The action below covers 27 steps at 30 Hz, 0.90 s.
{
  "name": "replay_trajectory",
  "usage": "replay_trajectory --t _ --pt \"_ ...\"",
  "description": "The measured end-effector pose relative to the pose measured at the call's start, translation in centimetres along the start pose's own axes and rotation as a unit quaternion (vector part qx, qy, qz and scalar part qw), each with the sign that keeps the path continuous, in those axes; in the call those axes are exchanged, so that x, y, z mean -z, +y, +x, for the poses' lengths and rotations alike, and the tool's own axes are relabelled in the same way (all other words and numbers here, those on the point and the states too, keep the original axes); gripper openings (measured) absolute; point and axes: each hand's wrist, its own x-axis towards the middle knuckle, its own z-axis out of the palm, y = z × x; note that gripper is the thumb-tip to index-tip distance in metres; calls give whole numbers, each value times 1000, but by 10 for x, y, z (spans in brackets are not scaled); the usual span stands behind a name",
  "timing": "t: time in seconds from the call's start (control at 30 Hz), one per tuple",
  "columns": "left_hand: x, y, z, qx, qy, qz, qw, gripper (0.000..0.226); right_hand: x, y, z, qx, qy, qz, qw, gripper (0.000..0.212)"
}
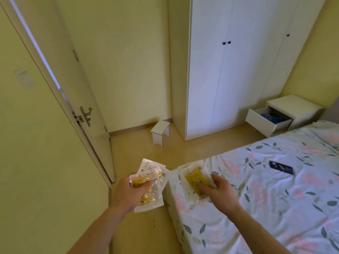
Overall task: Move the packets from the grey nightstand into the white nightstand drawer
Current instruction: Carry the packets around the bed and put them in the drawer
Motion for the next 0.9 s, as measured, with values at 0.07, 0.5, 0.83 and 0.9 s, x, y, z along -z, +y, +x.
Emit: replay_trajectory --t 0.07,0.5,0.83,0.9 --pt "14 -2 38 9 9 -7 1000 21 -18 -18 38 7 -15 4 1000 9" --pt "82 4 316 10 -92 -18 996 16 -133 -82 238 -40 68 8 997 11" --pt "56 65 481 -29 -211 19 977 7 -137 -87 350 -113 168 75 976 12" --pt "46 76 516 -35 -217 15 975 7 -140 -86 386 -117 175 85 974 11"
